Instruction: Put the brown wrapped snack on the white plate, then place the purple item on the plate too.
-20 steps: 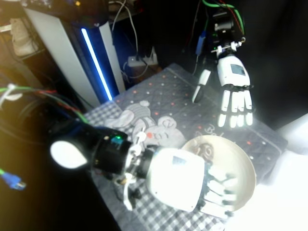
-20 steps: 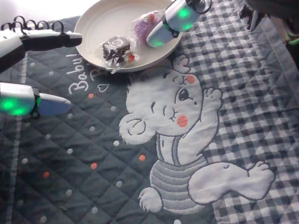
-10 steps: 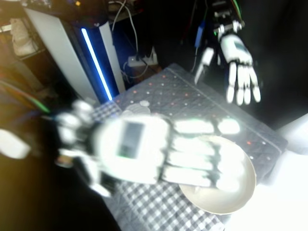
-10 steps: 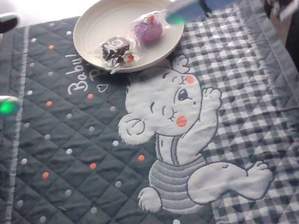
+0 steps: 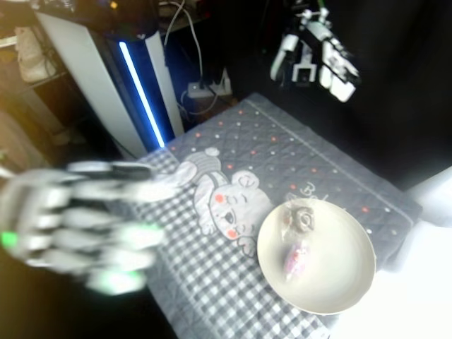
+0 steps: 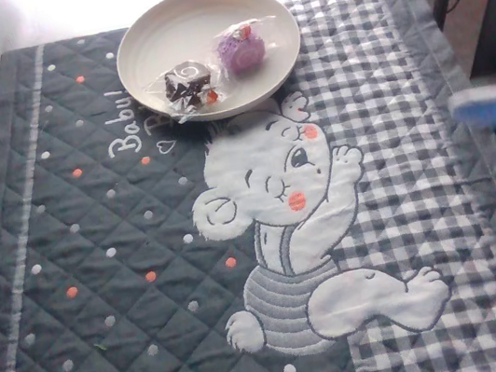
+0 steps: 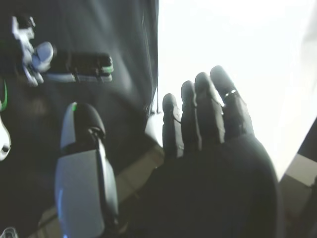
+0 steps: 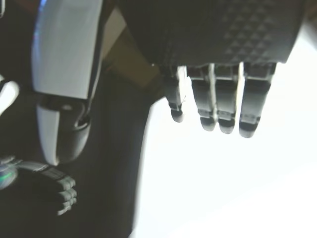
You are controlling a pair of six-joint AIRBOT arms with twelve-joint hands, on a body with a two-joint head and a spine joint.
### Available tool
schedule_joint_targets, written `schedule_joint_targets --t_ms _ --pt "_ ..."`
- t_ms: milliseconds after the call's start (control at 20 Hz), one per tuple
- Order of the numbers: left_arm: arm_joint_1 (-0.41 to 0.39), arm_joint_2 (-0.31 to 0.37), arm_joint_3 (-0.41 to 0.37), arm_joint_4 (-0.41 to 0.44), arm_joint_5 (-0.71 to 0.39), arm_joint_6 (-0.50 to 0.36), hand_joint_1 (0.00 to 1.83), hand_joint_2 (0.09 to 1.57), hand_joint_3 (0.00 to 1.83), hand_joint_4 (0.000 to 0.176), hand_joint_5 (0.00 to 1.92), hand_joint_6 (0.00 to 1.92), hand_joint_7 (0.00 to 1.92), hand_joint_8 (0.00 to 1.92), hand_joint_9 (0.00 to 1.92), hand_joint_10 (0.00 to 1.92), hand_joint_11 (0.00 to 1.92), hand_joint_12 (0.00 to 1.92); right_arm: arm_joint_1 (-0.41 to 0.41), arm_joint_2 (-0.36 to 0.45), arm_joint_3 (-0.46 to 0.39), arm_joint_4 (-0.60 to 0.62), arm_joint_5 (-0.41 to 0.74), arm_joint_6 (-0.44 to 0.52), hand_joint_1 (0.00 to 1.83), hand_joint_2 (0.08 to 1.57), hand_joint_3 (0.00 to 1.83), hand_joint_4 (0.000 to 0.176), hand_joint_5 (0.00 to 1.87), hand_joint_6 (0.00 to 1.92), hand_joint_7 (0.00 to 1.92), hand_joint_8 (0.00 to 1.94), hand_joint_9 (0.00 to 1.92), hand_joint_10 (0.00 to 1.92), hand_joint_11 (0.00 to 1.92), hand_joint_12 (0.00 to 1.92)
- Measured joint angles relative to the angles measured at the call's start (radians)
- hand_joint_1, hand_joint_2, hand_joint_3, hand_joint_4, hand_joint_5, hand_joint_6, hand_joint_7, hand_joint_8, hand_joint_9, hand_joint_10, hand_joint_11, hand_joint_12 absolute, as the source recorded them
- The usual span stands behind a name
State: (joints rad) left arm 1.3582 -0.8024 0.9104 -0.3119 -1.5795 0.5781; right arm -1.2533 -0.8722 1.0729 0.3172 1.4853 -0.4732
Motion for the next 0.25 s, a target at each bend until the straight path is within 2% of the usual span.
schedule_joint_targets --t_ms 50,100,200,250 --pt "0.004 -0.013 0.0 -0.026 -0.019 -0.013 0.66 1.0 0.0 0.0 0.37 0.0 0.37 0.0 0.29 0.0 0.0 0.86 -0.048 0.0 -0.027 0.02 0.055 0.0 0.75 0.72 0.0 0.161 0.0 0.0 0.06 0.01 0.07 0.02 0.0 0.0" --pt "0.005 -0.025 0.007 -0.034 -0.032 -0.028 0.63 1.01 0.0 0.0 0.36 0.0 0.36 0.0 0.29 0.0 0.0 0.84 -0.071 -0.002 -0.04 0.034 0.093 0.0 0.74 0.72 0.0 0.157 0.0 0.0 0.06 0.01 0.08 0.02 0.02 0.01" --pt "0.008 -0.06 0.018 -0.055 -0.034 -0.075 0.61 1.0 0.0 0.0 0.33 0.0 0.33 0.0 0.26 0.0 0.0 0.65 -0.099 -0.023 -0.06 0.097 0.151 0.0 0.71 0.72 0.0 0.131 0.0 0.0 0.08 0.01 0.09 0.02 0.05 0.02" --pt "0.013 -0.069 0.019 -0.058 -0.032 -0.091 0.6 0.99 0.0 0.0 0.32 0.0 0.33 0.0 0.27 0.01 0.0 0.64 -0.1 -0.032 -0.061 0.112 0.151 0.0 0.71 0.73 0.0 0.131 0.0 0.0 0.09 0.02 0.08 0.01 0.05 0.02"
